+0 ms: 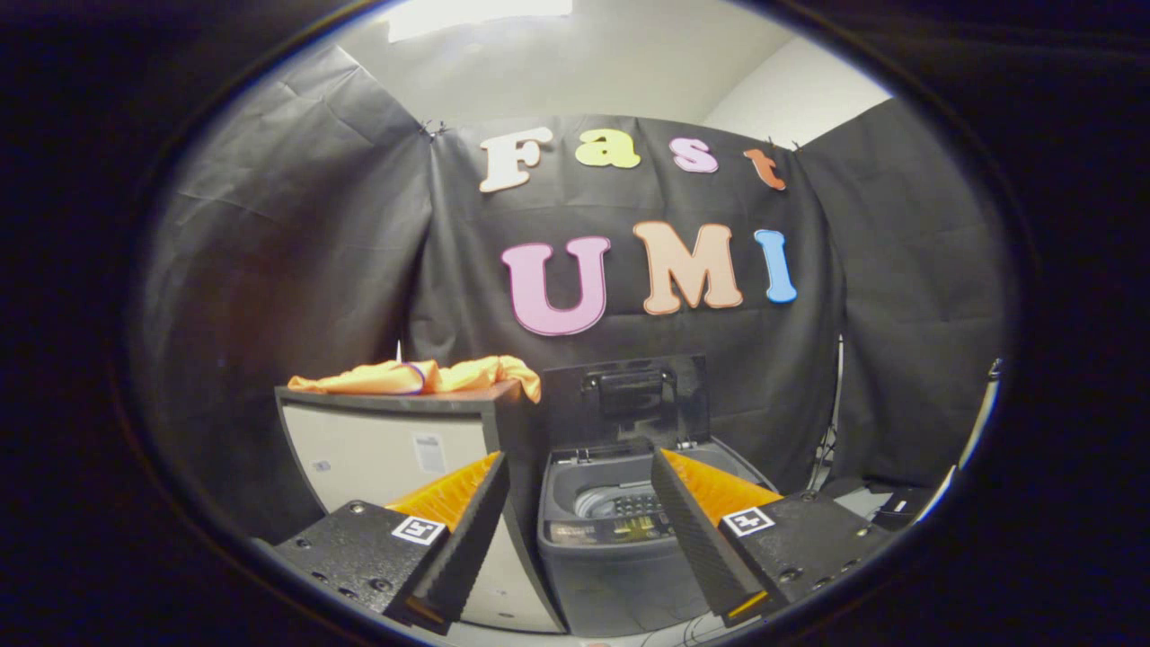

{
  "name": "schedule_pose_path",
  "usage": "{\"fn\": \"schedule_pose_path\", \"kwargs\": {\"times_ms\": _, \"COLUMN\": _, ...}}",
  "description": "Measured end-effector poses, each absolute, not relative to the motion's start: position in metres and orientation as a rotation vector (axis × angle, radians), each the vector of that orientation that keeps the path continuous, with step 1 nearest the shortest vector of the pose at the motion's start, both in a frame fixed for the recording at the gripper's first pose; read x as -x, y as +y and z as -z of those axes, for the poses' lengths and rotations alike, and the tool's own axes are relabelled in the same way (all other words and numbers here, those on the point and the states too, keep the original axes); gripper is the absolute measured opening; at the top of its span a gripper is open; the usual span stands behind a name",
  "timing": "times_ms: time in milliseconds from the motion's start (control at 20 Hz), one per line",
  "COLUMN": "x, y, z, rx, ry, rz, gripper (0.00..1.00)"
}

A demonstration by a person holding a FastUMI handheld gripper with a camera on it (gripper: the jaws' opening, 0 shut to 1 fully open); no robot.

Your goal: Put the clothes into the washing machine and then close the washing machine lid.

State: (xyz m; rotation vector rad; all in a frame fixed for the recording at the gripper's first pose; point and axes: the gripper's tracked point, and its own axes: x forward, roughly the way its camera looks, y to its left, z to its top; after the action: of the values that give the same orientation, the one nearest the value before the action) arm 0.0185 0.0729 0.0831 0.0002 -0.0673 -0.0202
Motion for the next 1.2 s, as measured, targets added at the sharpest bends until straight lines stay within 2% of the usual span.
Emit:
{"fn": "schedule_pose_path", "kwargs": {"times_ms": 400, "x": -0.056, "y": 0.159, "z": -0.172, "rx": 0.041, "ry": -0.135, "rz": 0.02, "gripper": 0.96}}
{"fn": "schedule_pose_path", "kwargs": {"times_ms": 600, "x": -0.081, "y": 0.213, "z": -0.217, "rx": 0.143, "ry": -0.259, "rz": -0.013, "gripper": 0.96}}
{"fn": "schedule_pose_path", "kwargs": {"times_ms": 900, "x": -0.132, "y": 0.289, "z": -0.202, "rx": 0.094, "ry": -0.123, "rz": -0.104, "gripper": 0.96}}
{"fn": "schedule_pose_path", "kwargs": {"times_ms": 1050, "x": -0.17, "y": 0.305, "z": -0.202, "rx": 0.089, "ry": -0.067, "rz": -0.083, "gripper": 0.97}}
{"fn": "schedule_pose_path", "kwargs": {"times_ms": 1200, "x": -0.213, "y": 0.339, "z": -0.18, "rx": 0.13, "ry": 0.035, "rz": -0.132, "gripper": 0.97}}
